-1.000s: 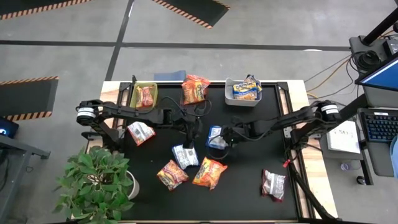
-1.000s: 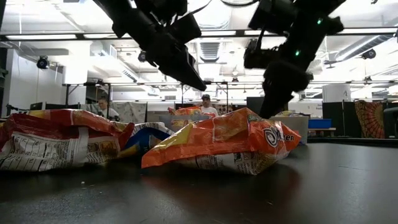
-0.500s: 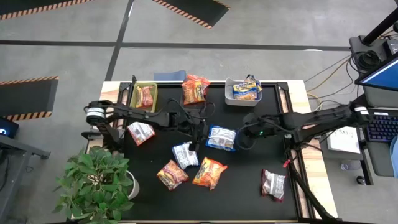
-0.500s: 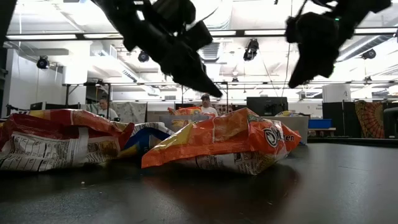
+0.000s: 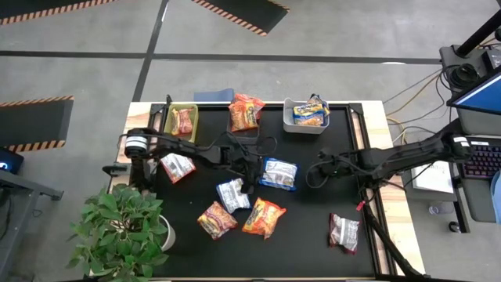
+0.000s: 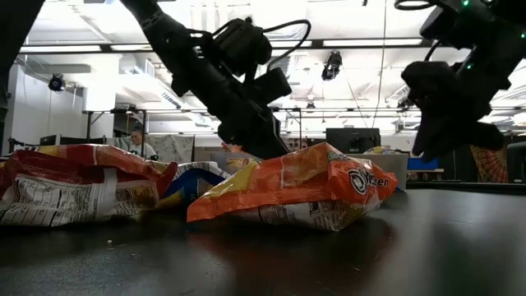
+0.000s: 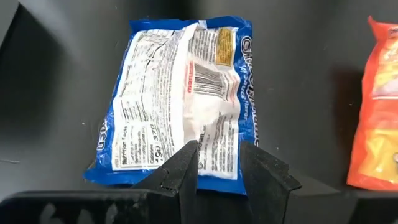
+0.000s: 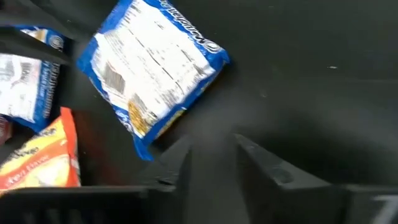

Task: Sort Maruchan noodles
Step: Put the blue noodle pack into the white bin

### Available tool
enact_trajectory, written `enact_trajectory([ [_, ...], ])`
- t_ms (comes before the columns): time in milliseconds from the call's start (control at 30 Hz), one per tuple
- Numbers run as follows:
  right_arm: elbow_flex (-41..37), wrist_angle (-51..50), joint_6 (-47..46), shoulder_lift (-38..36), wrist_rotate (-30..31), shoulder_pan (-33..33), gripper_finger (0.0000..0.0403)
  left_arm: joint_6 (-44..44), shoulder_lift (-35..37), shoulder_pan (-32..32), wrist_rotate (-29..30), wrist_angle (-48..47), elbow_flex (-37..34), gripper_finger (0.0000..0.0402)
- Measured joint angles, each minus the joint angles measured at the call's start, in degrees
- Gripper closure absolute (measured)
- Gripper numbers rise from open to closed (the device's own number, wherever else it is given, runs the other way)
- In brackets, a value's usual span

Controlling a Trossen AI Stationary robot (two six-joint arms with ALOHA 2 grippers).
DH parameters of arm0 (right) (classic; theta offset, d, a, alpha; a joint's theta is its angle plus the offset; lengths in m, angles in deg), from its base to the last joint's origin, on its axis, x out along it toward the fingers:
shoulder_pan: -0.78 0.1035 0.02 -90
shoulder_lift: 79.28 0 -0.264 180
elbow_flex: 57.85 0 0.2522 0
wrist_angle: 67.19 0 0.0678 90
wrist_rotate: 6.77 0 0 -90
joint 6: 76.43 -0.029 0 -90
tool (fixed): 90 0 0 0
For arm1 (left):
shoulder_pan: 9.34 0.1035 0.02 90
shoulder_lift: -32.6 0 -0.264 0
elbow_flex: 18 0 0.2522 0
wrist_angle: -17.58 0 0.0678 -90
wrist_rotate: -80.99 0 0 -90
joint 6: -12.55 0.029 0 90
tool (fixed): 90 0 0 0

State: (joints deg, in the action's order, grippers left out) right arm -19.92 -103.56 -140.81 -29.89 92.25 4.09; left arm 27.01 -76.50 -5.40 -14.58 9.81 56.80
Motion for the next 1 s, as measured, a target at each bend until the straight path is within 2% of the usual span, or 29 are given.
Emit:
enact_trajectory([
  [233, -0.8, 8.6, 0.0, 6.0, 0.0, -1.4, 0.0182, -0.2, -2.1, 0.0, 0.0, 0.4, 0.0, 0.03],
  [433, -0.8, 15.3, 0.7, 12.9, -1.7, -1.9, 0.0121, -0.2, -3.4, 0.0, 0.3, 0.5, 0.0, 0.03],
  [700, -0.8, 28.6, 2.0, 22.6, -1.7, -1.9, 0.0105, -1.2, -5.7, 0.1, 0.3, 1.7, 0.1, 0.03],
  [1000, -0.7, 48.6, 8.5, 30.2, -2.4, -1.9, 0.0132, -1.8, -6.0, 0.2, 0.4, 2.4, 0.1, 0.03],
])
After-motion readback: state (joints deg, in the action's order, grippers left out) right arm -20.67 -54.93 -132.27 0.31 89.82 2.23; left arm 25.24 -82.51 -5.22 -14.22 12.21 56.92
